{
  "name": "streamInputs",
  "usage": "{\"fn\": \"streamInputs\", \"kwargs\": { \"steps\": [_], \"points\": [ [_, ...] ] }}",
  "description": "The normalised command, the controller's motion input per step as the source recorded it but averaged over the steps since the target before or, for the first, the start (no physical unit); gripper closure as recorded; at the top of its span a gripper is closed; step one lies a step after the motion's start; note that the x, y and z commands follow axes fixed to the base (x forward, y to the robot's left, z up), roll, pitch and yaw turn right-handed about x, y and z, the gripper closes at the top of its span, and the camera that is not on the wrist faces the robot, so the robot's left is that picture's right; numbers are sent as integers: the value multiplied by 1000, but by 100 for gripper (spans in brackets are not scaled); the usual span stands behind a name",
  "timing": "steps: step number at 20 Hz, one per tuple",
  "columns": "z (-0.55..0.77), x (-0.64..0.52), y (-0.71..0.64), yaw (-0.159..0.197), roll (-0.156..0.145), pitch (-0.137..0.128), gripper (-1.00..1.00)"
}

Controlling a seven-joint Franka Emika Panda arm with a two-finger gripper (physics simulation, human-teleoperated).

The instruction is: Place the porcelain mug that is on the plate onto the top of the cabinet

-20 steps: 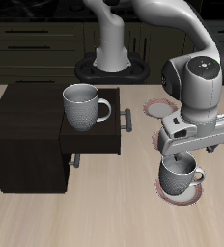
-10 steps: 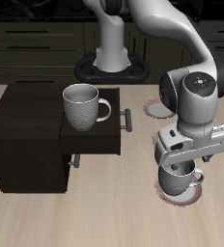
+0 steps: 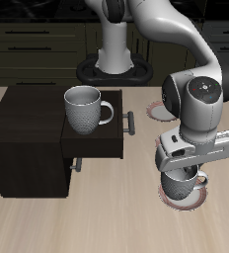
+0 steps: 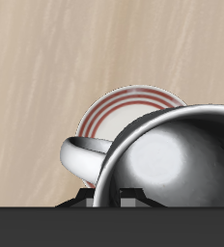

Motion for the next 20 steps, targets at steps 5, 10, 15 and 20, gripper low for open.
{"fn": "streamInputs", "kwargs": {
  "steps": [5, 10, 15, 20],
  "points": [
    [120, -83, 57, -21, -21, 20, 100],
    [670, -350, -9, -54, 27, -68, 100],
    [629, -277, -51, -35, -9, -84, 100],
    [595, -310, -62, 0, -84, -105, 100]
  ]
}}
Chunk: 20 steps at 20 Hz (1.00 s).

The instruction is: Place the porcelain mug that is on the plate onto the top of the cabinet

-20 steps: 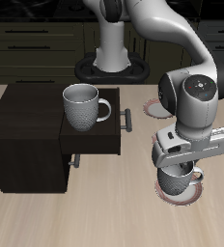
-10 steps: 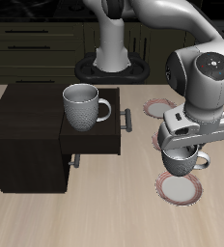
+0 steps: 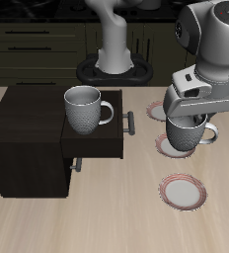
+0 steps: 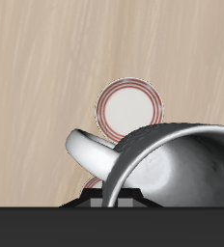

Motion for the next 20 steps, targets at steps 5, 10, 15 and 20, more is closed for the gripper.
{"fn": "streamInputs", "kwargs": {
  "steps": [5, 10, 15, 20],
  "points": [
    [385, -204, 1, 8, -46, -56, 100],
    [321, -213, 51, -23, -33, -34, 100],
    [319, -261, 135, 28, 51, -45, 100],
    [373, -270, -123, 5, -6, -45, 100]
  ]
}}
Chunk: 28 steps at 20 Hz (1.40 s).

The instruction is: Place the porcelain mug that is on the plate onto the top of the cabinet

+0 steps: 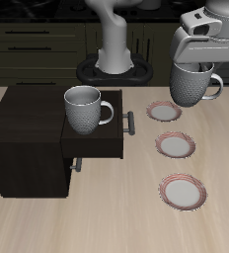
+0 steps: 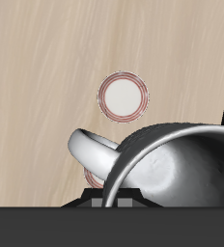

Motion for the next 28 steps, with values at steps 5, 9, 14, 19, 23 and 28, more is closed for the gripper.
{"fn": "streamInputs", "kwargs": {
  "steps": [5, 9, 14, 19, 23, 28],
  "points": [
    [226, -109, -117, -20, -14, -17, 100],
    [25, -111, -168, -14, 7, -1, 100],
    [80, -60, -511, -34, -34, -5, 100],
    [194, -113, -614, -36, 3, -29, 100],
    [148, -44, -578, -29, 15, -26, 100],
    [-5, -42, -470, -10, 15, 3, 100]
  ]
}}
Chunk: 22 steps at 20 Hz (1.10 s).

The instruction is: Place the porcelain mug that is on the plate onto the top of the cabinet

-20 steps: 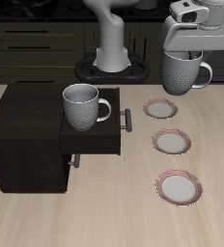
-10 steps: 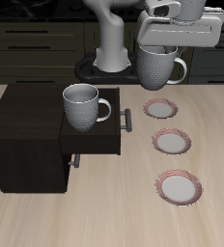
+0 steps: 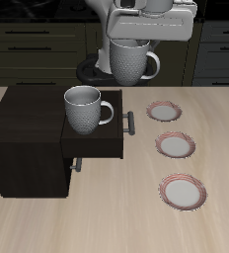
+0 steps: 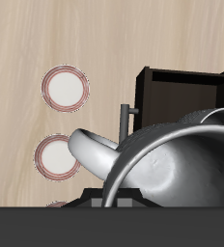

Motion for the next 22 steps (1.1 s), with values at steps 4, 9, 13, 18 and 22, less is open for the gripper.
{"fn": "streamInputs", "kwargs": {
  "steps": [4, 9, 13, 18, 22],
  "points": [
    [-3, -50, -455, 8, 65, -3, 100],
    [118, -10, -332, 10, 17, -11, 100],
    [144, 51, -726, -38, -27, 24, 100],
    [-15, 17, -362, 29, 9, 5, 100],
    [7, 37, -453, -3, -15, -2, 100]
  ]
}}
